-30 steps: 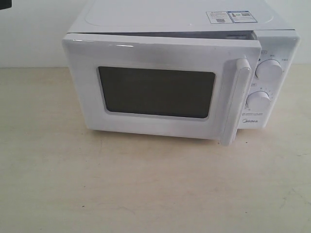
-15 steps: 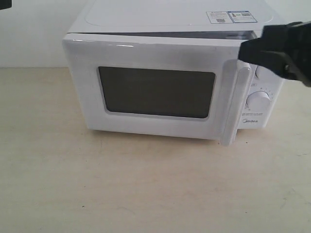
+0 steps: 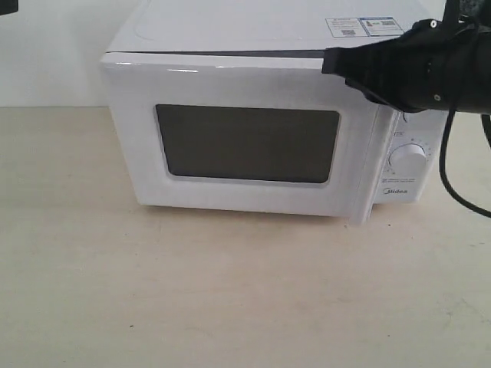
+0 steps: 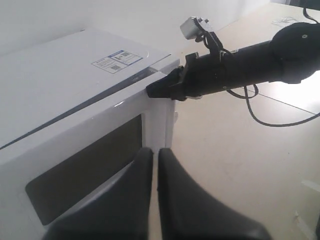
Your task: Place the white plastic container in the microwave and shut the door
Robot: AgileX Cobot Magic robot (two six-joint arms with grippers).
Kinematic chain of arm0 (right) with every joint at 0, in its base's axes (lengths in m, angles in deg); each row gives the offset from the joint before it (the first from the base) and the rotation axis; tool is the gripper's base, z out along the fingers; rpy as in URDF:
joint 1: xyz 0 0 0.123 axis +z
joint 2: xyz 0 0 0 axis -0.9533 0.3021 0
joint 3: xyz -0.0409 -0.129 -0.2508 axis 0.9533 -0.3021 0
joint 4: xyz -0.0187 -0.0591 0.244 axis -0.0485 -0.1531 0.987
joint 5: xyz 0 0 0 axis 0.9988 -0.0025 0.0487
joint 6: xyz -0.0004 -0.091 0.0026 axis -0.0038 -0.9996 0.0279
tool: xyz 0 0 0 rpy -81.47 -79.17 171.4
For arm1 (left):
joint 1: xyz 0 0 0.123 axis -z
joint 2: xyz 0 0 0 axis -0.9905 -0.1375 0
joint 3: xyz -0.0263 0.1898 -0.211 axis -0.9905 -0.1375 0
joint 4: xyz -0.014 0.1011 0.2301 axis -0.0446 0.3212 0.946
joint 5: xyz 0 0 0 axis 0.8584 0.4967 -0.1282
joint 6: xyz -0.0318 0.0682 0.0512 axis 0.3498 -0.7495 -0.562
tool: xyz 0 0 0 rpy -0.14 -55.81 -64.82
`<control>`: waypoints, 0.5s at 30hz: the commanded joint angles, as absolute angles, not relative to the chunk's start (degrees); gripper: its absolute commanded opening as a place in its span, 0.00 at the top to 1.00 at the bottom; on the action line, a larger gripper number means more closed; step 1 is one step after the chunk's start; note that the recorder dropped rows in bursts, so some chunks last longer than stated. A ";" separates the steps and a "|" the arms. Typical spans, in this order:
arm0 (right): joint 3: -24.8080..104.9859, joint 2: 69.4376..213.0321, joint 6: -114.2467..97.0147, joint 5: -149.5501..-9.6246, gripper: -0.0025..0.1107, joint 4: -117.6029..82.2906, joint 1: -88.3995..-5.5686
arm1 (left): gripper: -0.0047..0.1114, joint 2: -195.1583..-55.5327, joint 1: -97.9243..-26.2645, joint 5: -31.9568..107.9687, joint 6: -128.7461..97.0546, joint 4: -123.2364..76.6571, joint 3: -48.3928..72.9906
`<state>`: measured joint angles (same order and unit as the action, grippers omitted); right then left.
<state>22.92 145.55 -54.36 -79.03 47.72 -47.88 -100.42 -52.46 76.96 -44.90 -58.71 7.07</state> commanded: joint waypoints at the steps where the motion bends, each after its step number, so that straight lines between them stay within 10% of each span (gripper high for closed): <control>1: 24.02 148.93 -55.35 -75.89 0.98 47.49 -47.85 | 0.92 -99.93 -52.20 77.04 -44.39 -58.53 7.02; 15: 30.02 153.66 -55.35 -71.59 0.98 47.49 -47.85 | 0.92 -99.93 -52.20 77.04 -44.39 -58.53 7.02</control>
<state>27.64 152.61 -55.05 -78.47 47.58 -47.04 -100.42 -52.46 76.96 -44.90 -58.71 7.07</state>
